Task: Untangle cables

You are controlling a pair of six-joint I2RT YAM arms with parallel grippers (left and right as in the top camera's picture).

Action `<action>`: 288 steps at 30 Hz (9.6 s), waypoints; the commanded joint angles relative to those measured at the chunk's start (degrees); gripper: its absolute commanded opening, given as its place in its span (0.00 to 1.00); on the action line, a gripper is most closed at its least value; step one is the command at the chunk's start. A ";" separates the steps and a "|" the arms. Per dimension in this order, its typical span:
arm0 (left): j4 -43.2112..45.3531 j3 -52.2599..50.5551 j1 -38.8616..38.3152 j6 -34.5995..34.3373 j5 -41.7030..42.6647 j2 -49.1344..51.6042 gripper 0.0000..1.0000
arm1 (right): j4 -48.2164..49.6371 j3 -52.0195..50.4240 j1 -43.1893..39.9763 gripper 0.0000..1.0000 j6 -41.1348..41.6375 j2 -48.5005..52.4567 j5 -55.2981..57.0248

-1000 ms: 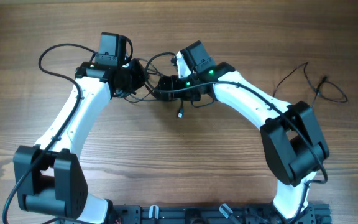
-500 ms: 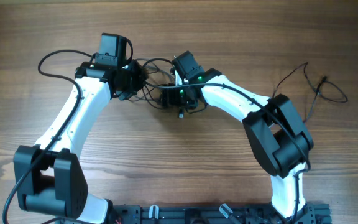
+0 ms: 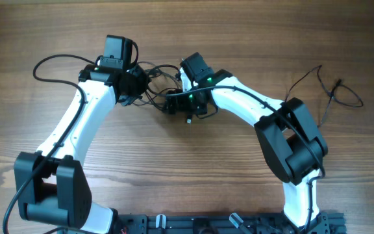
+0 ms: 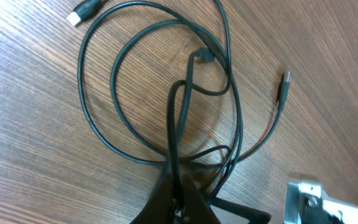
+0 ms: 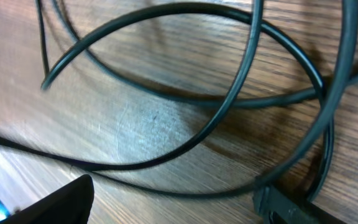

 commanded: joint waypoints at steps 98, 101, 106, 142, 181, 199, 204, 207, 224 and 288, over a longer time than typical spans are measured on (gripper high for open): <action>-5.70 0.59 6.93 -0.39 8.46 0.68 0.69 | 21.59 0.57 2.80 0.04 5.29 -4.74 10.75; -5.18 0.59 6.86 0.87 8.46 0.68 0.65 | 21.79 0.57 2.21 0.04 6.54 -4.74 10.71; -3.96 0.57 5.81 0.85 8.48 1.73 0.66 | 21.73 0.57 2.23 0.04 6.58 -4.74 10.29; 5.25 0.92 0.02 10.86 12.09 4.46 0.79 | 16.96 0.57 -2.05 0.04 5.92 -4.72 0.83; 8.92 -1.99 -1.03 9.53 0.94 6.97 0.33 | 17.09 0.57 -2.05 0.04 6.10 -4.72 1.55; 0.31 -1.99 10.14 8.61 -12.35 2.58 0.04 | 12.59 0.81 -6.08 0.04 3.89 -12.17 3.48; -0.09 -1.99 11.26 8.02 -12.35 2.58 0.04 | 12.87 0.81 -6.25 0.04 -1.70 -27.23 9.29; -0.09 -1.99 11.26 8.02 -12.35 2.58 0.04 | 14.60 0.81 -6.25 0.04 -4.66 -36.57 15.82; -0.09 -1.99 11.26 8.02 -12.33 2.60 0.04 | 9.09 0.79 -6.23 0.04 -13.79 -45.35 32.85; 0.35 -1.99 10.62 8.04 -12.39 2.60 0.05 | 1.31 -9.33 2.56 0.93 -1.38 -10.32 6.01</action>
